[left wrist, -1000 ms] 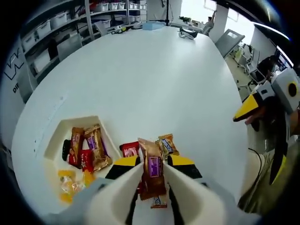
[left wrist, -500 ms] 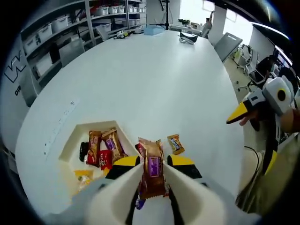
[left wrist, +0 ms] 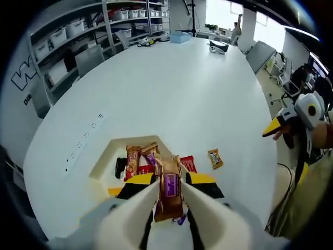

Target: Place the target food into the container with the food tongs after gripping and lifting it, then release it inside without dropping or visibly crushing the food.

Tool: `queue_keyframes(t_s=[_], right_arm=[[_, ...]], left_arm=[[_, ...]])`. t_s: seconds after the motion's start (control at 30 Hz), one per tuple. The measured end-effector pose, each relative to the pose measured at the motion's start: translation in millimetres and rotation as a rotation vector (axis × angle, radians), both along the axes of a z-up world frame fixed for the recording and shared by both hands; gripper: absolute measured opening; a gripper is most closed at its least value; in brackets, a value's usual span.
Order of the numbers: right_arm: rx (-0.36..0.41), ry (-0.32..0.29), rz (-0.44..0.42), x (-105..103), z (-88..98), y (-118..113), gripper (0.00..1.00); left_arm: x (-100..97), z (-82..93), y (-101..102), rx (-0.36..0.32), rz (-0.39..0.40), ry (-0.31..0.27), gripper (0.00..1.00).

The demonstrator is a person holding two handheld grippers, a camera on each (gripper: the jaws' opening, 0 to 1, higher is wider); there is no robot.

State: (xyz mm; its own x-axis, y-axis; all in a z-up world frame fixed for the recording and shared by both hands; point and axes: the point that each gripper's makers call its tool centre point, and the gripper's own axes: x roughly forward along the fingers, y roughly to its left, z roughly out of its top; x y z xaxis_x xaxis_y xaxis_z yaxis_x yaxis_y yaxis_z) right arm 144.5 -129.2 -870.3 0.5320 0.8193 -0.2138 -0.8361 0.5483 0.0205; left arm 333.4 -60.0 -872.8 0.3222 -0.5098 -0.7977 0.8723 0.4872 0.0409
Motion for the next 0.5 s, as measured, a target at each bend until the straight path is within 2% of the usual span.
queue_keyframes(t_s=[0.5], right_arm=[[-0.002, 0.003, -0.003, 1, -1.2, -1, 0.82]], left_arm=[[37.0, 8.1, 28, 0.009, 0.066, -0.047, 0.22]])
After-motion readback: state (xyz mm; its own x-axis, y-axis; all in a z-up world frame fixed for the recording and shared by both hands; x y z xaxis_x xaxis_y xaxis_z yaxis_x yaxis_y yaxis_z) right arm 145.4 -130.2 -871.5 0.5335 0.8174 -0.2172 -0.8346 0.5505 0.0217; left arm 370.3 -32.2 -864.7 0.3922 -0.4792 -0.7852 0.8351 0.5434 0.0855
